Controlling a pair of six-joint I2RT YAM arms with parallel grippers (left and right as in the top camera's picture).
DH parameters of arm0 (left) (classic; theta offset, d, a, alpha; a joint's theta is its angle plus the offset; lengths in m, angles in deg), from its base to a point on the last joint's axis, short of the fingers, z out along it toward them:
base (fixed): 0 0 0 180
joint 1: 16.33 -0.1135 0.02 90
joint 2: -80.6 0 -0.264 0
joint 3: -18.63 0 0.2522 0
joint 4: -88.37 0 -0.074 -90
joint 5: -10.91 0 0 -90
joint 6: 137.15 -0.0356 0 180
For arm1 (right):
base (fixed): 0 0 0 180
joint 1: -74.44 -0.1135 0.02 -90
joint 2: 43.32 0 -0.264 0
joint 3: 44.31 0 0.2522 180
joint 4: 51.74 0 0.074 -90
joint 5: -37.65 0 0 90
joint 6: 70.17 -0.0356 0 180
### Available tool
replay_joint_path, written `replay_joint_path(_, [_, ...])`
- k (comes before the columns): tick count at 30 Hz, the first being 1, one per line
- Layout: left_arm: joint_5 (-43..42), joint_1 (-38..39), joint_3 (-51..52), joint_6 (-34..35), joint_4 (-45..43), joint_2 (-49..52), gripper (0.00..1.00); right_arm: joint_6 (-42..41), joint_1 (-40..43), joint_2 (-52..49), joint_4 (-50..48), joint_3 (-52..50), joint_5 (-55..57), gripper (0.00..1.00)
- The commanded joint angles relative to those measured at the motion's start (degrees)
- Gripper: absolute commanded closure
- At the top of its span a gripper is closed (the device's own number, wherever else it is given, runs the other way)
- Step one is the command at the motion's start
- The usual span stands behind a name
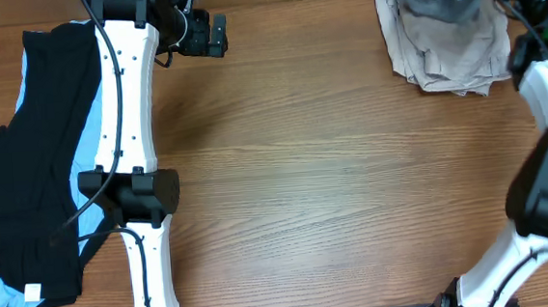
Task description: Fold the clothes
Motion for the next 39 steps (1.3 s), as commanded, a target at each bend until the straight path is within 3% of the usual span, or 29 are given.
replay_joint_path(1, [0.3, -0.2, 0.0, -1.1, -0.9, -0.4, 0.0, -7.2, 0.1, -5.0, -1.4, 1.2, 1.2, 0.96])
replay_joint_path(4, [0.3, -0.2, 0.0, -1.1, -1.8, -0.4, 0.0, -5.0, 0.2, -5.9, 3.5, 1.2, -0.9, 0.96])
replay_joint_path(14, [0.1, -0.2, 0.0, 0.0, -3.4, 0.3, 0.0, 11.8, 2.9, -5.1, 35.7, 1.2, -4.2, 0.96])
replay_joint_path(20, [0.1, -0.2, 0.0, 0.0, -3.9, 0.3, 0.0, 27.9, 3.8, -1.9, 59.2, 1.2, 8.2, 0.94])
replay_joint_path(23, [0.1, -0.2, 0.0, 0.0, -3.9, 0.3, 0.0, 35.3, 3.8, -0.1, 65.5, 1.2, 11.4, 0.79])
replay_joint_path(28, [0.1, -0.2, 0.0, -0.1, -3.9, 0.3, 0.0, 41.4, 3.8, 2.8, 70.5, 1.2, 11.5, 0.29])
replay_joint_path(34, [0.1, -0.2, 0.0, -0.1, -3.9, 0.3, 0.0, 46.3, 3.8, 11.4, 75.3, 1.3, 11.3, 0.14])
replay_joint_path(39, [0.3, -0.2, 0.0, -0.1, -3.8, 0.3, 0.0, 54.3, 3.5, 22.6, 81.1, 1.3, 8.9, 0.12])
